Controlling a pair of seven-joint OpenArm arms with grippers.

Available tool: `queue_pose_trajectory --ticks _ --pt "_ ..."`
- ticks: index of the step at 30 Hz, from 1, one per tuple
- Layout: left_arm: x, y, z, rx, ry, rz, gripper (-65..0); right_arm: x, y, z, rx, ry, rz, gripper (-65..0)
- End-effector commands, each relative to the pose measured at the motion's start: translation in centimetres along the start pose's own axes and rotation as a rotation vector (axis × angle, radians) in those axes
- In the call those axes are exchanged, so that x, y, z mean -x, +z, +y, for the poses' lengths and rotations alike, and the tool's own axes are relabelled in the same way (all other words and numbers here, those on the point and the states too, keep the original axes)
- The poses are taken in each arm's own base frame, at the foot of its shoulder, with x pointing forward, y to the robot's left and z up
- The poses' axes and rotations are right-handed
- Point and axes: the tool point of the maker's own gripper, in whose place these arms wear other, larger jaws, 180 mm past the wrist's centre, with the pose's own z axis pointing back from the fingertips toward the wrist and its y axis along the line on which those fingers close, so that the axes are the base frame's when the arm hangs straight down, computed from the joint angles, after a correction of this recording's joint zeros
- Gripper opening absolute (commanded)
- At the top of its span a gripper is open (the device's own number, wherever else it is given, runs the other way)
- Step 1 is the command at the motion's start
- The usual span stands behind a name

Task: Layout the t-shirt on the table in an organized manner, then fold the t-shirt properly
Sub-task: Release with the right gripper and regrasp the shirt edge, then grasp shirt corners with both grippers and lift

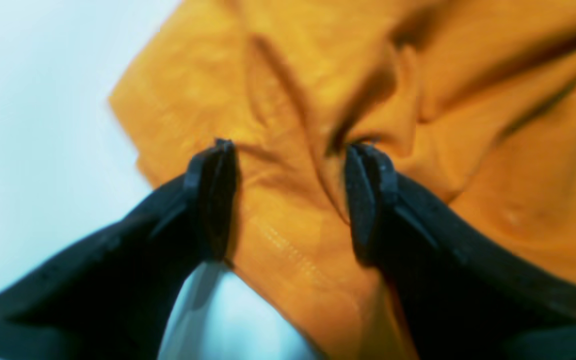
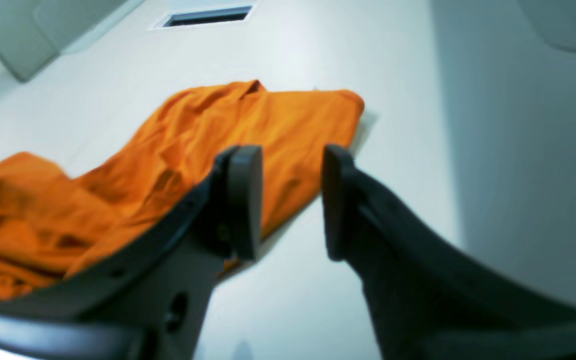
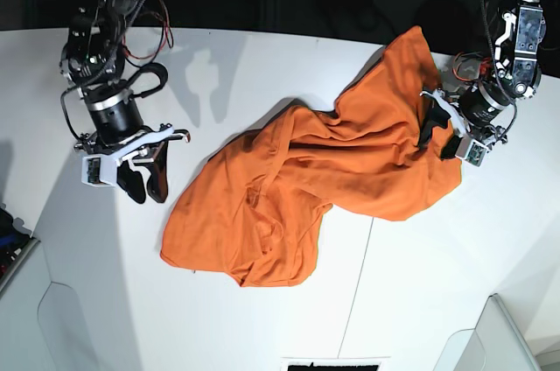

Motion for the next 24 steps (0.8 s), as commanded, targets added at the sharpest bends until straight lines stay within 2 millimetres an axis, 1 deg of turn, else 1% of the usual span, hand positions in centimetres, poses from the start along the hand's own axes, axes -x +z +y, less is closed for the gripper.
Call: queue_pose_trajectory --ticks 1,4,7,8,10,12,14,15,18,21,22,24 --pt "-1.4 0.5 0.3 0.012 -0.022 -0.028 -27.6 -1.2 -1.1 0.2 0.002 0.009 -0.033 -44.5" --pt "-3.4 1.1 0.4 0.02 -0.033 -0.069 -27.6 0.9 -3.9 1.2 -0.025 -0.002 0.033 -44.5" --pt "-5.3 1.8 0.4 0.025 -0.054 -0.098 -27.6 2.8 -5.8 2.5 -0.072 -0.01 0.096 -44.5" --pt "-5.7 2.0 0.4 0.028 -0.06 -0.102 -27.6 3.0 -6.3 3.0 -0.087 -0.015 0.102 -44.4" --pt "-6.3 2.2 -0.2 0.055 -0.074 -0.111 -27.6 2.6 -6.8 4.0 -0.105 -0.025 0.095 -44.4" --pt "-6.6 2.4 -0.9 0.094 -0.07 -0.117 -27.6 2.0 -7.3 5.1 -0.118 -0.042 0.078 -44.4" --pt "-6.8 2.5 -1.9 0.149 -0.059 -0.13 -27.6 1.8 -7.5 5.8 -0.12 -0.041 0.073 -44.4" --pt "-6.8 2.6 -2.1 0.159 -0.041 -0.134 -27.6 1.8 -7.6 6.1 -0.12 -0.041 0.073 -44.4" --pt "-7.0 2.7 -2.4 0.181 0.004 -0.146 -27.6 2.1 -7.6 6.1 -0.113 -0.031 0.081 -44.4" --pt "-6.7 2.7 -2.7 0.196 0.03 -0.126 -27.6 2.4 -7.5 6.1 -0.114 -0.03 0.101 -44.3" --pt "-6.4 2.7 -2.9 0.203 0.041 -0.113 -27.6 2.7 -7.5 6.2 -0.115 -0.031 0.114 -43.9" --pt "-5.4 2.9 -3.4 0.223 0.071 -0.084 -27.6 3.2 -7.5 6.7 -0.122 -0.039 0.14 -38.9"
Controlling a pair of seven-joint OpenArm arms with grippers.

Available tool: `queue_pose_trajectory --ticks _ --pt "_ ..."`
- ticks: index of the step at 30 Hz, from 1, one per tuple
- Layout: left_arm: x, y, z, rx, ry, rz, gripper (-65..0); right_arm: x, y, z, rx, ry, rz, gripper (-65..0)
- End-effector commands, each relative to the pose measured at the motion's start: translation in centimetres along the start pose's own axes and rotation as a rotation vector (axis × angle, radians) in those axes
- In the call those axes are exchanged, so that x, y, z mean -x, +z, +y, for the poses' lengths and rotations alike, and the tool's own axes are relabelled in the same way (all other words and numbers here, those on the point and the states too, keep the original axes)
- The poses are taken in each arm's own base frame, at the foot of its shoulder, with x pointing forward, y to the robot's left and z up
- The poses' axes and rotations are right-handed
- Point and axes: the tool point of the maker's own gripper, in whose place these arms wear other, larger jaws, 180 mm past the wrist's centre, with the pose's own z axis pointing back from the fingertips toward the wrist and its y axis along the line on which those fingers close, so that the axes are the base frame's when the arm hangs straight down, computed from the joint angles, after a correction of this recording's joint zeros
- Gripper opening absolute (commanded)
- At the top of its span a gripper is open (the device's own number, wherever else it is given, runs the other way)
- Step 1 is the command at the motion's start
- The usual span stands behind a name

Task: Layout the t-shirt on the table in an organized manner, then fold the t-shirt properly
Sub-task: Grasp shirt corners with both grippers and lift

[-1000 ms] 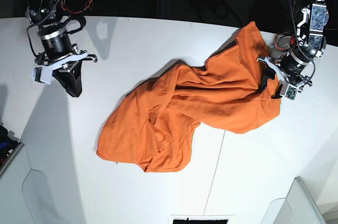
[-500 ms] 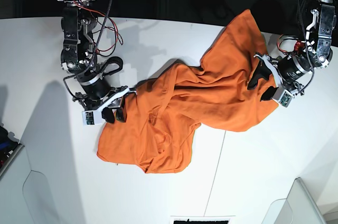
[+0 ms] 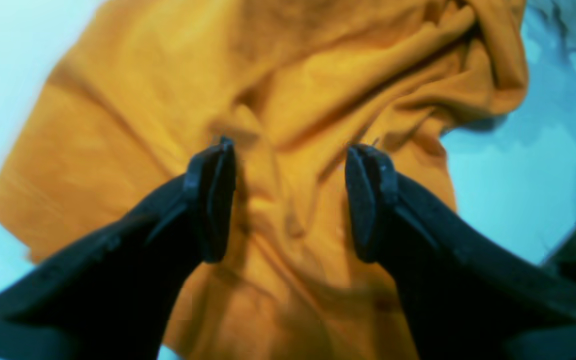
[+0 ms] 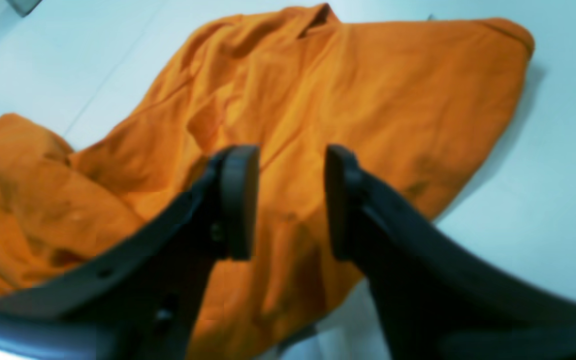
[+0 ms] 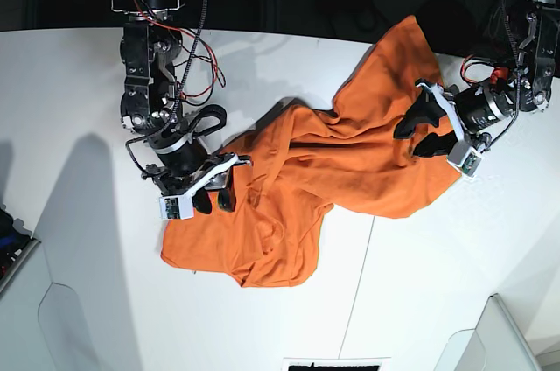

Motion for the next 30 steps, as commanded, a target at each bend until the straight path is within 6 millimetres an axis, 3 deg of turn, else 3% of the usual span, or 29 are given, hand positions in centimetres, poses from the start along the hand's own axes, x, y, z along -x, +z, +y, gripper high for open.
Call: queue_pose_trajectory --ticks 1,5,9,13,19,23,26,30 --pt "-0.5 0.5 0.0 0.011 -0.007 -0.012 -27.6 -2.0 -0.3 0.8 -0.02 -0.004 -0.053 -36.0" --pt "1.6 1.0 -1.6 0.042 0.021 0.036 -27.6 -2.0 -0.6 2.2 -0.045 -0.023 -0.056 -32.2" --pt "1.8 2.0 -5.2 0.097 -0.041 0.05 -27.6 -1.9 -0.9 3.8 -0.074 -0.024 -0.049 -32.2" --pt "1.7 3.0 -8.3 0.147 -0.086 0.048 -27.6 0.2 -1.7 4.1 -0.027 0.01 0.014 -32.2" --pt "2.1 2.8 -9.6 0.161 -0.05 0.035 -27.6 3.3 -2.4 4.0 0.001 0.031 0.066 -33.3" --pt "2.5 2.1 -10.6 0.171 -0.024 0.028 -27.6 3.2 -2.4 4.0 0.001 0.03 0.055 -49.8" --pt "4.1 1.3 -12.0 0.198 -0.036 0.075 -27.6 2.7 -2.4 4.0 0.0 0.031 0.03 -65.0" --pt "5.9 0.3 -14.1 0.248 -0.097 0.117 -27.6 1.9 -2.3 3.9 0.006 0.049 0.013 -65.0"
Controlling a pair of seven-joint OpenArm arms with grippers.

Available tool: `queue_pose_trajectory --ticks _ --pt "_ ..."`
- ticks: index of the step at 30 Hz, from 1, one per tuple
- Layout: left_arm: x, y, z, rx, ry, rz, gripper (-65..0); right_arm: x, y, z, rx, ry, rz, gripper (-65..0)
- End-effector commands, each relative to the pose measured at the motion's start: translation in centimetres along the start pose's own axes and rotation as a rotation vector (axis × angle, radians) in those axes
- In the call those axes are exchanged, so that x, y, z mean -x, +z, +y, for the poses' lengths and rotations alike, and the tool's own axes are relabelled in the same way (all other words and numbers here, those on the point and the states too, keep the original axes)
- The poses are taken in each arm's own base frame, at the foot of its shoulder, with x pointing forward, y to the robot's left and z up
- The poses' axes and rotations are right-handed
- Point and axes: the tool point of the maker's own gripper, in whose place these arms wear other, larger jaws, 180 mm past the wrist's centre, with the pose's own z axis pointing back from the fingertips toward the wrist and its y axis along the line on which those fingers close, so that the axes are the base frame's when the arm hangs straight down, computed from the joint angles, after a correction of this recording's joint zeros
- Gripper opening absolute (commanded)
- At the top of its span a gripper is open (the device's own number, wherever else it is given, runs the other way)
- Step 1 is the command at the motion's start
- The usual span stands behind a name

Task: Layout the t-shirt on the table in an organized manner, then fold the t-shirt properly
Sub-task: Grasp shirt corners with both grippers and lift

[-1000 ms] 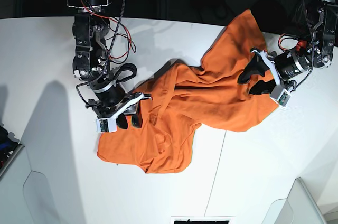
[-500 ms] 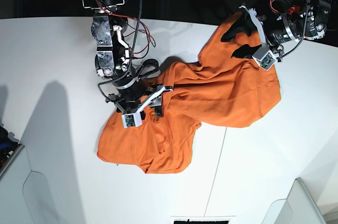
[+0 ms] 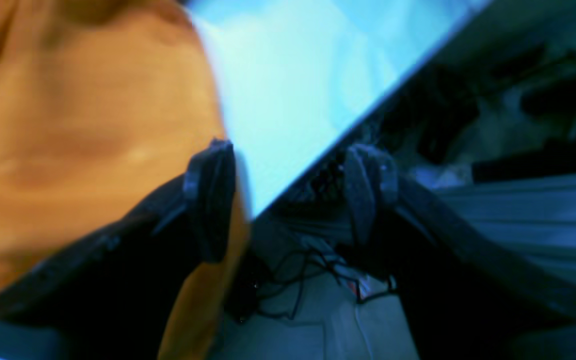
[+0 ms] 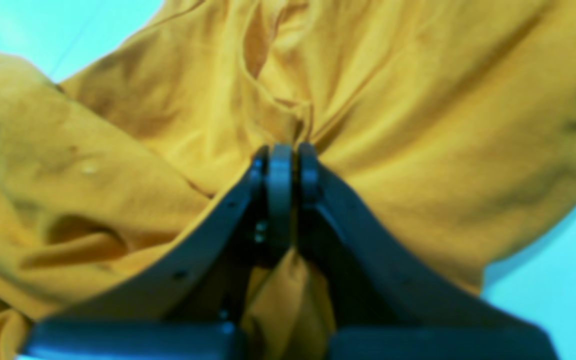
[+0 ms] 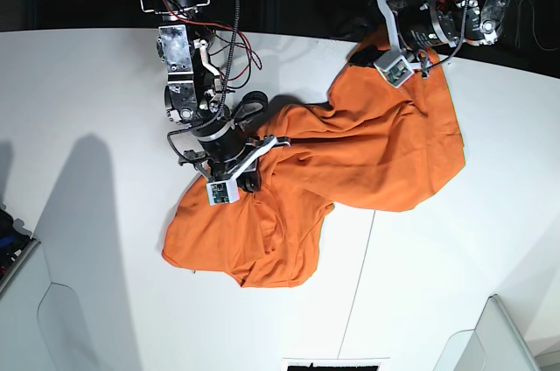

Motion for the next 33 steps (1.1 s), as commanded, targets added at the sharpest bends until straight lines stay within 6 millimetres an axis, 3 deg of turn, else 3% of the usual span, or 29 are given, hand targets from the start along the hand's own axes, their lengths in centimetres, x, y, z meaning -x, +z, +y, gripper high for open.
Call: queue_pose_trajectory --ticks 1,9,13,15,16,19,22,28,33 --pt "-1.1 0.1 -0.1 0.006 -0.042 -0.04 -27.6 -2.8 0.0 0.0 0.005 0.013 -0.077 -65.0" --pt "-0.2 -0.3 2.6 -0.178 -0.154 0.023 -27.6 -8.6 2.9 -2.3 0.067 0.103 -0.176 -65.0" --pt "-0.4 -0.2 3.7 -0.23 -0.175 0.03 -27.6 -10.0 4.3 -3.8 0.1 0.15 -0.167 -65.0" --pt "-0.5 -0.1 4.0 -0.243 -0.209 0.035 -28.8 -10.1 4.7 -4.5 0.114 0.171 -0.158 -65.0" --pt "-0.6 -0.1 4.1 -0.25 -0.228 0.034 -32.8 -10.1 4.8 -5.0 0.122 0.182 -0.156 -65.0" --pt "-0.5 0.0 4.3 -0.264 -0.263 0.041 -53.9 -10.0 5.1 -6.3 0.142 0.208 -0.147 -65.0" --pt "-0.5 0.0 4.3 -0.264 -0.264 0.043 -65.0 -9.5 5.5 -7.2 0.155 0.195 -0.142 -65.0" --pt "-0.2 0.0 4.5 -0.272 -0.298 0.067 -65.0 -7.6 6.5 -8.2 0.159 0.105 -0.127 -65.0" --pt "-1.5 0.0 2.7 -0.198 -0.352 0.043 -65.0 -7.1 7.7 -8.7 0.167 0.105 -0.133 -65.0"
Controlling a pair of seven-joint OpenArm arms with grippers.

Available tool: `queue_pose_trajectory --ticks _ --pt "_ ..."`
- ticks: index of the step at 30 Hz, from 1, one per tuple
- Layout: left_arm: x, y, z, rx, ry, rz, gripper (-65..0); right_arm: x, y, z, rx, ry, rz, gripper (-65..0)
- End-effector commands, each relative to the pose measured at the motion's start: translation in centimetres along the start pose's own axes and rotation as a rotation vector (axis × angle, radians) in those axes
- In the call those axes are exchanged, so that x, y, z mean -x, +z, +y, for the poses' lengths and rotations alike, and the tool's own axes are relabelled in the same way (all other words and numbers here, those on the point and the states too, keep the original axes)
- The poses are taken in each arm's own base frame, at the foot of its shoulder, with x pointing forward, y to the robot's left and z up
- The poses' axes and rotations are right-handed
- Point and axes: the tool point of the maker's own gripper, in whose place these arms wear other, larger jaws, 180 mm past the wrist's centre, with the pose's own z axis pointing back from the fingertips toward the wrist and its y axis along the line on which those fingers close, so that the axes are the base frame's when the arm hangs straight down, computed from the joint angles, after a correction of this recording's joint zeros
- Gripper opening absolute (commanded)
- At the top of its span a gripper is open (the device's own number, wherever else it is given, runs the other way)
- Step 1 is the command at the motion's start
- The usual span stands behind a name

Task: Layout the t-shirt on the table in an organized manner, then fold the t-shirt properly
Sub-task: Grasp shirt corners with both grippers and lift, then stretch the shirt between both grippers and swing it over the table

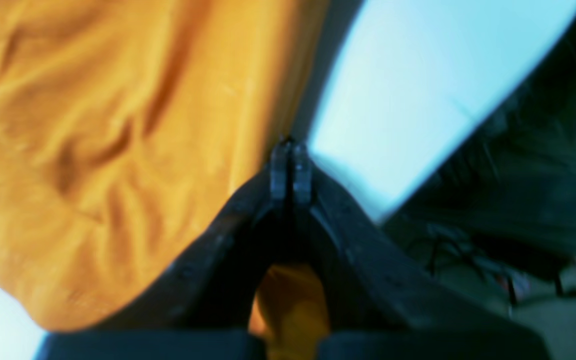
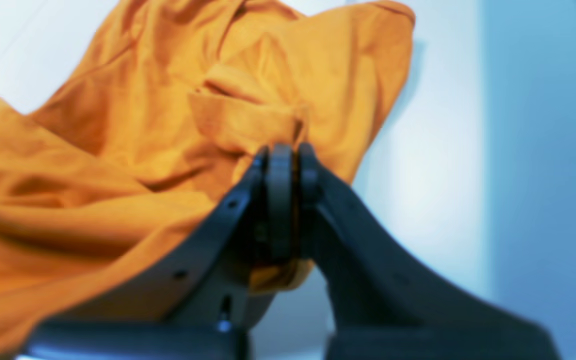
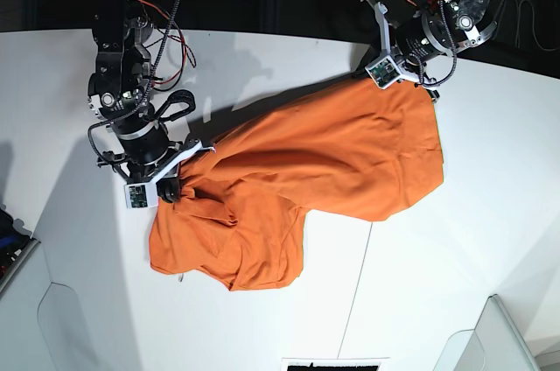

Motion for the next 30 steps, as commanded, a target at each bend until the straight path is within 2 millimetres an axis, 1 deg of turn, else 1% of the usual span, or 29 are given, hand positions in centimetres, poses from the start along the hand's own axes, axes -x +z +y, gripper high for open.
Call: queue_pose_trajectory --ticks 1,4,6,8,12,14,15,16,17,24,30 --pt "-1.8 0.6 -0.3 0.025 -0.036 -0.054 -65.0 -2.4 0.3 -0.2 -0.002 0.009 -0.078 -65.0" --pt "-4.5 1.8 -1.3 0.059 -0.09 -0.117 -65.0 -2.8 1.0 -0.4 0.007 0.011 -0.095 -65.0" --pt "-5.6 2.8 -1.6 0.063 -0.122 -0.139 -65.0 -2.9 1.5 -0.3 0.008 0.014 -0.103 -65.0" --pt "-6.0 3.5 -1.9 0.068 -0.142 -0.135 -65.0 -2.7 1.7 -0.3 0.008 0.014 -0.098 -65.0" --pt "-5.1 3.5 -2.3 0.092 -0.102 -0.087 -64.2 -2.6 1.7 -0.3 0.008 0.014 -0.097 -65.0" --pt "-4.9 3.6 -2.8 0.112 -0.068 -0.085 -45.9 -2.7 1.7 -0.2 0.007 0.013 -0.1 -65.0" --pt "-4.6 3.6 -2.8 0.103 -0.059 -0.077 -37.8 -2.7 1.7 -0.2 0.003 0.006 -0.102 -65.0" --pt "-4.3 3.5 -2.7 0.09 -0.046 -0.067 -32.2 -2.8 1.7 -0.1 -0.001 0.0 -0.104 -65.0" --pt "-4.0 3.5 -2.5 0.078 -0.036 -0.061 -30.0 -2.8 1.7 -0.1 -0.004 -0.007 -0.106 -65.0" --pt "-1.4 1.8 -2.3 0.067 0.017 -0.066 -30.0 -2.9 1.7 0.2 -0.015 -0.025 -0.11 -65.0" --pt "-1.0 -0.1 -2.0 0.049 0.06 -0.064 -30.0 -2.9 1.7 0.2 -0.015 -0.025 -0.11 -65.0"
